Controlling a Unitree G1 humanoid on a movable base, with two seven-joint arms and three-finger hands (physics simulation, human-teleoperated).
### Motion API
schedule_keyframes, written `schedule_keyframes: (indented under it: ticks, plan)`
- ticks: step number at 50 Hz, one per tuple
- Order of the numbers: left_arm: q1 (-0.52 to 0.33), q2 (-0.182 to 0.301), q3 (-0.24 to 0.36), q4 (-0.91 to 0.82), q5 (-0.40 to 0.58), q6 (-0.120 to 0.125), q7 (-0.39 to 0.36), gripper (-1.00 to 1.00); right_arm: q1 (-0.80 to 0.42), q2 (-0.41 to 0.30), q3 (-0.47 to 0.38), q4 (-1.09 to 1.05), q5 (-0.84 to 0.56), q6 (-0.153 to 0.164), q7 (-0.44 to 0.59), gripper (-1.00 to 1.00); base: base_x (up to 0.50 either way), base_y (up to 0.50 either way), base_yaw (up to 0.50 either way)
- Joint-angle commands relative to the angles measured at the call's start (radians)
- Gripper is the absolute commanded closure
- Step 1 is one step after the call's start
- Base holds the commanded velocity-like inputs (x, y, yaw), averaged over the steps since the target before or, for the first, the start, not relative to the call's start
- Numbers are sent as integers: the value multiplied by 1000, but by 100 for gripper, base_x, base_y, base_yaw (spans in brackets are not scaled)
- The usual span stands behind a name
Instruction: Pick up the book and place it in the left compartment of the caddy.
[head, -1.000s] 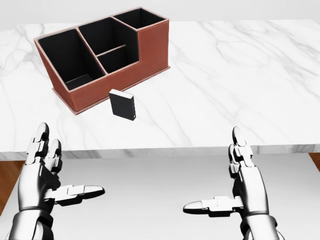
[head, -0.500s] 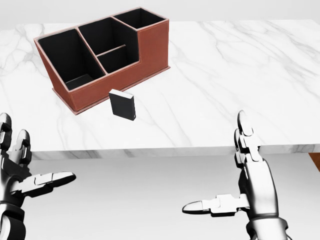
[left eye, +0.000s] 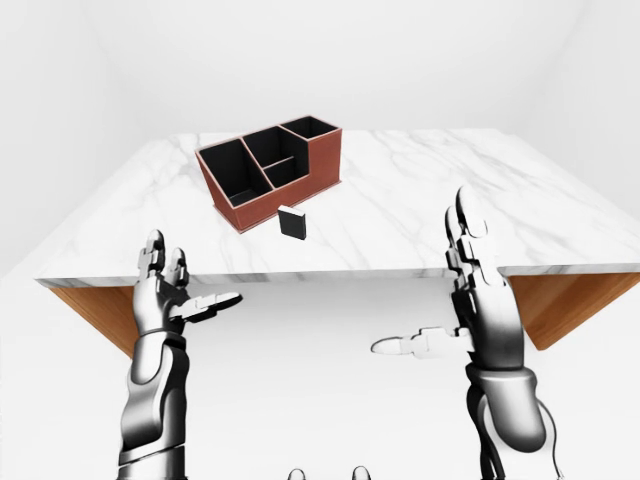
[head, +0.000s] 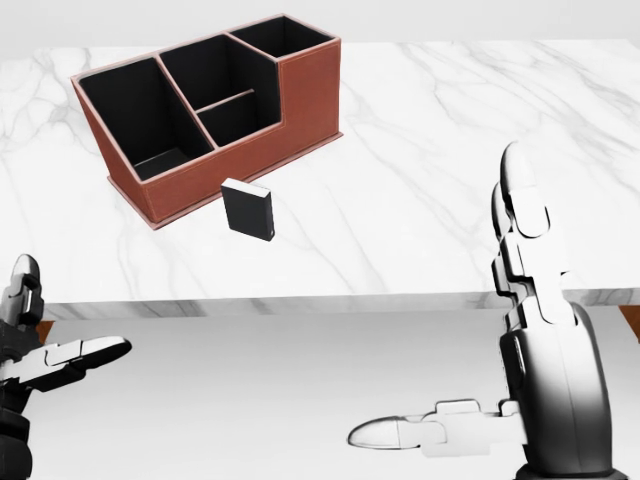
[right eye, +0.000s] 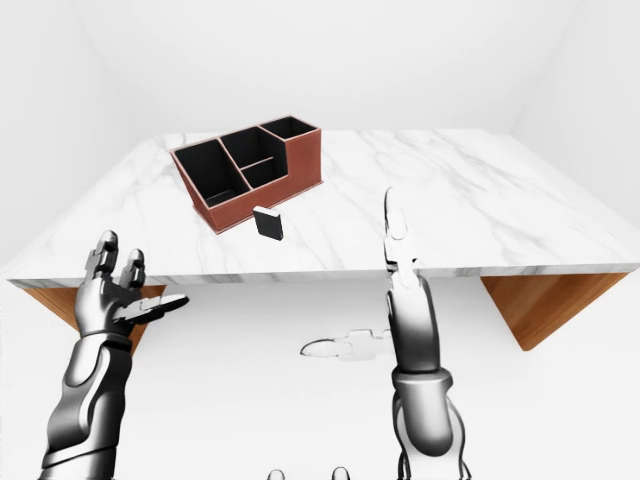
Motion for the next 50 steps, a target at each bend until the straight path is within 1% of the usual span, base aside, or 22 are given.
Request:
schedule_keyframes:
  ticks: [1,3,4,7,8,10,26,37,39,42,46,50]
  plan:
    - [3,3,14,-20,-15,12,3,-100,23,-7,7,-73,-73,0,16,-100,0,50,0]
    - [10,-3,5,-27,-8,12,2,-100,28,-1,-1,-65,-65,0,18,-100,0,50,0]
    - [4,3,15,-20,-14,12,3,-100,27,4,0,-41,-56,0,16,-100,0,50,0]
    - [6,5,19,-29,-18,12,4,-100,24,6,-6,-31,-47,0,17,-100,0,50,0]
    - [16,7,32,-51,-39,12,-2,-100,23,9,-2,16,-35,0,10,-100,0,50,0]
    - [17,7,34,-55,-41,12,-3,-100,26,6,1,26,-35,0,6,-100,0,50,0]
    - [14,10,41,-59,-46,12,-3,-100,23,5,6,35,-30,0,-1,-100,0,50,0]
    - [11,9,34,-43,-42,12,-5,-100,19,7,-3,38,-11,0,0,-100,0,49,0]
    - [11,9,35,-44,-43,12,-5,-100,15,24,-12,36,20,0,-9,-100,0,2,0]
    - [12,9,35,-47,-43,12,-3,-100,7,26,-28,46,66,0,-13,-100,0,0,0]
    - [14,8,34,-51,-42,12,-3,-100,10,19,-24,56,73,0,-23,-100,0,0,0]
    - [15,7,35,-56,-42,12,-2,-100,19,11,-20,44,76,0,-23,-100,41,0,0]
